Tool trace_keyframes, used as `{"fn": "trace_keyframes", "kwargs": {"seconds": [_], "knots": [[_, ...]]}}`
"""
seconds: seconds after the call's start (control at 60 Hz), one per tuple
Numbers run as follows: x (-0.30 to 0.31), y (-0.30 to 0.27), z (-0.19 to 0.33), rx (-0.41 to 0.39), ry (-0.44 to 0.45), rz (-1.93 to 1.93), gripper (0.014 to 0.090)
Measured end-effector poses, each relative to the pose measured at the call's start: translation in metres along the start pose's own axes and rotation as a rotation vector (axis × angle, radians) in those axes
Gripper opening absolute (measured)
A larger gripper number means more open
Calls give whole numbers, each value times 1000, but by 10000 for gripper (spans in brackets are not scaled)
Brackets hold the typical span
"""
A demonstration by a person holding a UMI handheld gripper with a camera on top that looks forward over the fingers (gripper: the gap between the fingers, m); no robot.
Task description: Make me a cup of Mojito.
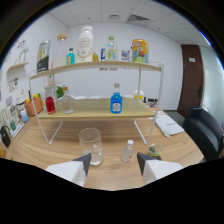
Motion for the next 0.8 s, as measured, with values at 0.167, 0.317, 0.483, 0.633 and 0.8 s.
{"fn": "trace_keyframes", "kwargs": {"seconds": [0.167, 0.317, 0.483, 0.633, 0.8], "knots": [[-39, 16, -24, -19, -12, 1, 850], [-85, -16, -46, 6, -37, 33, 854], [-146, -104, -69, 111, -74, 16, 857], [-196, -189, -83, 234, -113, -11, 862], [-239, -246, -72, 304, -151, -20, 859]]}}
